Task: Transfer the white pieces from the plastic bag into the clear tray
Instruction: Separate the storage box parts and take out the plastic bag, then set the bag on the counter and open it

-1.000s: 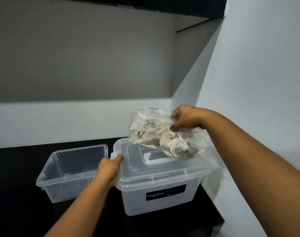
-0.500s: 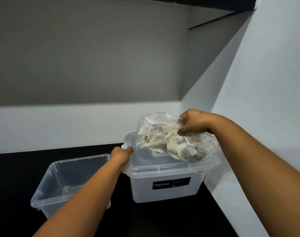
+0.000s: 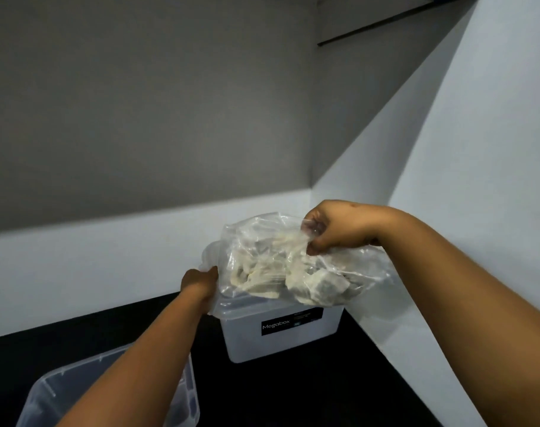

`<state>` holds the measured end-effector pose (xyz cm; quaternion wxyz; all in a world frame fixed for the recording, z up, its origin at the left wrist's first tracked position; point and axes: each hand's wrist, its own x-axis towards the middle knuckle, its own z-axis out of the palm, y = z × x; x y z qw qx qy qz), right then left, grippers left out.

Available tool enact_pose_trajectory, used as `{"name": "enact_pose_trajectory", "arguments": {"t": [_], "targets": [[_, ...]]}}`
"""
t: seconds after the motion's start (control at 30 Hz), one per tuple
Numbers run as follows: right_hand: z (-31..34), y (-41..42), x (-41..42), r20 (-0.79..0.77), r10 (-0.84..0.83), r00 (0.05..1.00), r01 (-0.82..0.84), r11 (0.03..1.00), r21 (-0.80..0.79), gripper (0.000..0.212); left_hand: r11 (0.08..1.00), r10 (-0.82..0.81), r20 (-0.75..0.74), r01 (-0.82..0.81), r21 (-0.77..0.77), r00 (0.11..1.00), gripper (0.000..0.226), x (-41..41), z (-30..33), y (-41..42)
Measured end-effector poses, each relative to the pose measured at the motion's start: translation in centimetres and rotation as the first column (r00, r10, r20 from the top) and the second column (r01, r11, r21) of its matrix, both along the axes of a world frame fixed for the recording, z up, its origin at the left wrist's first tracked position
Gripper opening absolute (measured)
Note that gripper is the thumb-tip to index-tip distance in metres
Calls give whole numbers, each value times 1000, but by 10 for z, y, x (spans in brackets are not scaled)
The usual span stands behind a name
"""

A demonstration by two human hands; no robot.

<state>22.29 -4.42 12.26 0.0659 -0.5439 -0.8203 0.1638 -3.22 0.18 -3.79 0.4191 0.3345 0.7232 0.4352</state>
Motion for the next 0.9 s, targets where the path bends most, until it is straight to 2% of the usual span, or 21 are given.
{"name": "enact_pose_trajectory", "arguments": {"t": [0.1,0.17,0.27,0.43,0.53,0.63,0.73,0.8,0.9], "targets": [[-14,-8,2,-7,27,1000,-28,997,-69,11,999,-32,-37,33,41,999,37,-6,-2,16],[-26,-11,3,-1,49,999,-49,993,-108,9,997,-37,1,37,67,999,39,-7,-4,23],[-46,-9,3,27,65,998,-60,987,-149,12,994,-38,69,31,104,997,40,-4,-7,31],[-78,0,-3,60,80,995,-68,982,-179,20,992,-20,90,9,123,996,43,-4,-9,41],[-89,2,-6,64,75,995,-60,975,-215,18,992,-11,105,-2,122,994,40,-6,-9,43],[-94,1,-9,61,64,996,-47,969,-243,19,993,-36,62,29,113,997,35,-6,-7,38],[-96,-4,-11,72,73,995,-53,968,-245,18,996,-53,15,52,73,998,65,-11,-3,27],[-96,-9,-12,75,78,994,-57,967,-248,18,1000,-16,-100,18,17,995,82,-15,5,19],[-103,-18,-13,87,70,994,-44,961,-273,19,998,57,-287,-55,15,956,78,-12,26,4]]}}
